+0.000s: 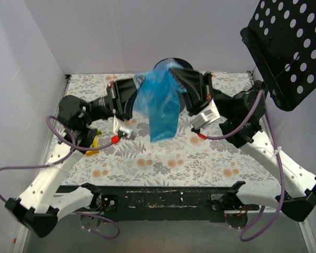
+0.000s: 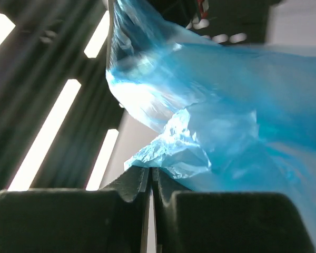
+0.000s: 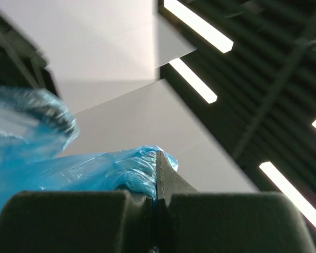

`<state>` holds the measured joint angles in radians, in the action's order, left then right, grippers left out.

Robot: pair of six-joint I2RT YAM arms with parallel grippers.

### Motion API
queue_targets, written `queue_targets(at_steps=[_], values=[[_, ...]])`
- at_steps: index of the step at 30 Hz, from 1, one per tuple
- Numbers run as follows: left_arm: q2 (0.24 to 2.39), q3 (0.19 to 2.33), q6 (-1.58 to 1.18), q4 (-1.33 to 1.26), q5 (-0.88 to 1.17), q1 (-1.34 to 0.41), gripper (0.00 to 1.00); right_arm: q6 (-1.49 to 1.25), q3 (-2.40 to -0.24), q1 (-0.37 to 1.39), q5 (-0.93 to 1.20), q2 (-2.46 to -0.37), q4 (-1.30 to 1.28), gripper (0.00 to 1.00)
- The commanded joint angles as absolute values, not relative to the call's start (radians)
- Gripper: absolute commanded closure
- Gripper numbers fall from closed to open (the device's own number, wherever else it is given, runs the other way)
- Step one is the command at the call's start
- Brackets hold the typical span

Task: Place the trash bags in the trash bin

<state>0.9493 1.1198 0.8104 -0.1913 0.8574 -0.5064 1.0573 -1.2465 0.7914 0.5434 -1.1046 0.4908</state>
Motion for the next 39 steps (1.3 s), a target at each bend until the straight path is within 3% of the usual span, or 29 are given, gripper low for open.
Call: queue_targets(at_steps=[1, 5, 6, 8, 9, 11, 12, 13, 14, 15, 18, 20, 22, 25, 32, 39], values=[[1.121, 1.323, 0.958, -0.672, 0.761, -0.512, 1.00, 1.120, -1.495, 0.793, 0.516, -1.265, 0.972, 0.99], [1.335, 1.575, 1.028, -0.842, 0.710, -0.520, 1.00, 1.103, -1.922, 0.790, 0.483, -1.522, 1.091, 0.99], [1.394, 1.645, 1.007, -0.865, 0.656, -0.520, 1.00, 1.073, -2.013, 0.787, 0.448, -1.630, 1.089, 0.99], [1.545, 1.863, 0.848, -0.844, 0.405, -0.499, 1.00, 0.949, -2.442, 0.717, 0.361, -1.888, 0.951, 0.99], [1.653, 2.007, 0.745, -0.713, 0.124, -0.455, 1.00, 0.896, -2.586, 0.662, 0.330, -2.004, 0.865, 0.99], [1.880, 2.391, 0.518, -0.021, -0.200, -0.338, 1.00, 0.996, -2.588, 0.621, 0.199, -2.129, 0.501, 0.99], [1.955, 2.549, 0.388, 0.393, -0.233, -0.296, 1.00, 0.997, -2.495, 0.605, 0.102, -2.119, 0.278, 0.99], [1.973, 2.601, 0.239, 0.698, -0.137, -0.252, 1.00, 0.876, -2.399, 0.571, 0.063, -2.061, 0.117, 0.99], [1.932, 2.553, 0.122, 0.930, -0.010, -0.209, 1.00, 0.757, -2.234, 0.521, 0.183, -1.978, 0.003, 0.99], [1.831, 2.364, 0.016, 1.009, 0.112, -0.180, 1.00, 0.702, -2.022, 0.491, 0.306, -1.862, -0.068, 0.99], [1.387, 1.630, 0.201, 1.055, 0.436, -0.183, 1.00, 0.754, -1.528, 0.497, 0.539, -1.529, -0.164, 0.99], [0.996, 1.313, 0.319, 1.002, 0.564, -0.201, 1.00, 0.732, -1.258, 0.543, 0.584, -1.320, -0.100, 0.99], [0.745, 1.137, 0.280, 0.884, 0.671, -0.206, 1.00, 0.651, -1.102, 0.595, 0.589, -1.159, -0.011, 0.99], [0.626, 1.100, 0.171, 0.853, 0.782, -0.204, 1.00, 0.542, -1.080, 0.684, 0.546, -1.071, -0.035, 0.99], [0.751, 1.132, -0.210, 0.662, 0.710, -0.204, 1.00, 0.431, -1.115, 0.727, 0.333, -1.143, 0.103, 0.99], [0.888, 1.256, -0.491, 0.468, 0.439, -0.204, 1.00, 0.385, -1.291, 0.726, 0.238, -1.242, 0.109, 0.99]])
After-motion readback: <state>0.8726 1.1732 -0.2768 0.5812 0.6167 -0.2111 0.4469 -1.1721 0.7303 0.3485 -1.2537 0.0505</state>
